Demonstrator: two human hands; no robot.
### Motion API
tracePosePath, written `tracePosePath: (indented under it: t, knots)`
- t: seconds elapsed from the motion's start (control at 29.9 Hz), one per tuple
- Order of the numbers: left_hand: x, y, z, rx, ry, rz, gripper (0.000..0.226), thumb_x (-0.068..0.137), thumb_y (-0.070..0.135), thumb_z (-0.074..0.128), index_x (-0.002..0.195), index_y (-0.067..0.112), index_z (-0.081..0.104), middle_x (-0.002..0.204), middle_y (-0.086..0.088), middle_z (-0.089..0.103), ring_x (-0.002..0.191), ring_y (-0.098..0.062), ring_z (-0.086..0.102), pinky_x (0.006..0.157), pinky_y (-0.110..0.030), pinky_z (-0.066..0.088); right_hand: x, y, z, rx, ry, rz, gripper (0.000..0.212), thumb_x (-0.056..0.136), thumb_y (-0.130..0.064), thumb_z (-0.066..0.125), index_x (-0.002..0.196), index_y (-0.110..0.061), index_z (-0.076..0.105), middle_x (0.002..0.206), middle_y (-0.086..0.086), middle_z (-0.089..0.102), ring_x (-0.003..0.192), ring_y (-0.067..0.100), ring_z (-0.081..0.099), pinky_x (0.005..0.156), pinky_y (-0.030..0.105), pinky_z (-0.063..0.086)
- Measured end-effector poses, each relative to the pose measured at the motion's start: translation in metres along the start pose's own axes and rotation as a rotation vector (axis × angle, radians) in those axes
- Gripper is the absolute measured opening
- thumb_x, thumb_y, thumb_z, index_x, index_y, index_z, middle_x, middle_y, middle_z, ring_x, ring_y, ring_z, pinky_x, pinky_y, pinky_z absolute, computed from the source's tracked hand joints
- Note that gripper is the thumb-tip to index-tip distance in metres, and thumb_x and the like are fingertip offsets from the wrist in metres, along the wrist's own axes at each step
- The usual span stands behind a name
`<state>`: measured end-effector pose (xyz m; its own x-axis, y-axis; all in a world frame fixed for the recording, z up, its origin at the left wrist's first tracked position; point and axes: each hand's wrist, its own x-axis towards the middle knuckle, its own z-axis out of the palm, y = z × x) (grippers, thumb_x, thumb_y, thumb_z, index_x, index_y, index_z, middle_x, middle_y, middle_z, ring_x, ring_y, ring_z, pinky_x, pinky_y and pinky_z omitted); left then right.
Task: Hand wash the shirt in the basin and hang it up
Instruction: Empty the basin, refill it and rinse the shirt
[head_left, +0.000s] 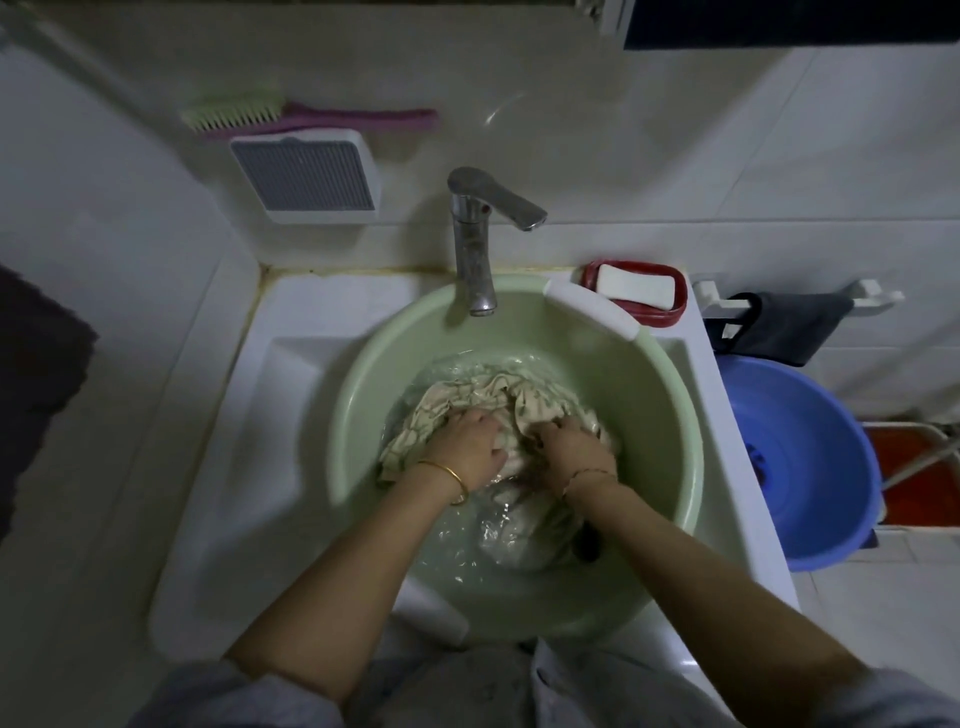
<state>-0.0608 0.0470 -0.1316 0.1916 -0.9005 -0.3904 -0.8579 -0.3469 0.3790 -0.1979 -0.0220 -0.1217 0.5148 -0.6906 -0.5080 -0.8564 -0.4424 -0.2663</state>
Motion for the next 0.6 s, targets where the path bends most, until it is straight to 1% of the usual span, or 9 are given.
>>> tracePosePath:
  t: [0.1, 0.17, 0.2, 0.27, 0.33, 0.4, 0.47, 0.53, 0.6]
  knots:
    - [-0.002, -0.003, -0.005, -0.187, 0.056, 0.007, 0.027, 0.089, 0.018, 0.055, 0.114, 0.007, 0.06, 0.119, -0.011, 0.058, 0.112, -0.027, 0.055, 0.093, -0.03, 0.043, 0.005, 0.005, -0.019, 0.23, 0.0, -0.008, 0.02, 0.089, -0.033, 0.059, 0.104, -0.02, 0.064, 0.104, 0.007, 0.064, 0.095, 0.024, 0.06, 0.077, 0.026, 0.042]
    - [-0.008, -0.001, -0.012, -0.431, 0.248, -0.044, 0.014, 0.084, 0.016, 0.064, 0.097, 0.012, 0.066, 0.103, -0.007, 0.064, 0.096, -0.023, 0.061, 0.086, -0.03, 0.048, 0.001, 0.002, -0.028, 0.451, 0.074, 0.025, 0.027, 0.086, -0.039, 0.065, 0.079, -0.015, 0.054, 0.075, 0.002, 0.056, 0.069, 0.016, 0.053, 0.064, 0.028, 0.038]
    - [-0.012, 0.0, -0.019, -0.6, 0.283, -0.063, 0.009, 0.08, 0.022, 0.068, 0.087, 0.017, 0.064, 0.095, -0.004, 0.064, 0.09, -0.021, 0.061, 0.082, -0.031, 0.049, -0.001, -0.002, -0.032, 0.649, 0.097, 0.063, 0.031, 0.085, -0.04, 0.066, 0.076, -0.015, 0.05, 0.074, 0.001, 0.055, 0.068, 0.015, 0.053, 0.066, 0.029, 0.041]
    - [-0.021, 0.004, -0.033, -0.838, 0.066, -0.046, 0.026, 0.072, 0.045, 0.069, 0.086, 0.025, 0.059, 0.088, 0.004, 0.062, 0.084, -0.015, 0.059, 0.075, -0.028, 0.048, -0.002, -0.012, -0.039, 1.028, 0.119, 0.153, 0.03, 0.086, -0.04, 0.065, 0.081, -0.013, 0.053, 0.088, 0.01, 0.064, 0.083, 0.025, 0.061, 0.081, 0.037, 0.051]
    - [-0.028, 0.006, -0.038, -0.787, -0.151, -0.007, 0.043, 0.073, 0.049, 0.072, 0.103, 0.024, 0.053, 0.098, 0.006, 0.06, 0.093, -0.01, 0.059, 0.081, -0.025, 0.048, -0.004, -0.018, -0.048, 1.31, 0.065, 0.26, 0.028, 0.089, -0.036, 0.062, 0.09, -0.009, 0.055, 0.101, 0.018, 0.065, 0.096, 0.032, 0.063, 0.09, 0.045, 0.051]
    - [-0.028, 0.002, -0.034, -0.632, -0.102, 0.009, 0.044, 0.073, 0.037, 0.077, 0.103, 0.023, 0.048, 0.102, 0.003, 0.059, 0.097, -0.014, 0.06, 0.086, -0.032, 0.051, -0.006, -0.021, -0.054, 1.597, -0.048, 0.32, 0.033, 0.091, -0.03, 0.06, 0.105, -0.001, 0.054, 0.106, 0.022, 0.063, 0.098, 0.035, 0.063, 0.087, 0.048, 0.052]
    - [-0.029, -0.002, -0.033, -0.626, 0.007, 0.015, 0.028, 0.077, 0.022, 0.074, 0.086, 0.024, 0.048, 0.088, -0.001, 0.059, 0.083, -0.019, 0.059, 0.075, -0.035, 0.051, -0.006, -0.021, -0.055, 1.763, -0.142, 0.296, 0.041, 0.089, -0.028, 0.062, 0.115, 0.002, 0.051, 0.109, 0.023, 0.064, 0.096, 0.035, 0.064, 0.081, 0.047, 0.054]
    - [-0.031, -0.007, -0.04, -0.655, 0.034, 0.016, 0.027, 0.082, 0.01, 0.068, 0.077, 0.022, 0.044, 0.071, 0.002, 0.05, 0.064, -0.012, 0.047, 0.057, -0.023, 0.038, -0.004, -0.02, -0.053, 1.625, -0.068, 0.265, 0.045, 0.086, -0.027, 0.067, 0.116, 0.002, 0.05, 0.103, 0.02, 0.064, 0.092, 0.033, 0.064, 0.081, 0.048, 0.055]
    - [-0.034, -0.011, -0.051, -0.681, 0.037, 0.051, 0.029, 0.085, 0.006, 0.064, 0.077, 0.02, 0.041, 0.063, 0.005, 0.039, 0.051, -0.003, 0.034, 0.048, -0.017, 0.027, -0.001, -0.015, -0.053, 1.093, 0.17, 0.195, 0.043, 0.085, -0.031, 0.069, 0.109, 0.0, 0.05, 0.097, 0.012, 0.059, 0.089, 0.028, 0.061, 0.08, 0.046, 0.055]
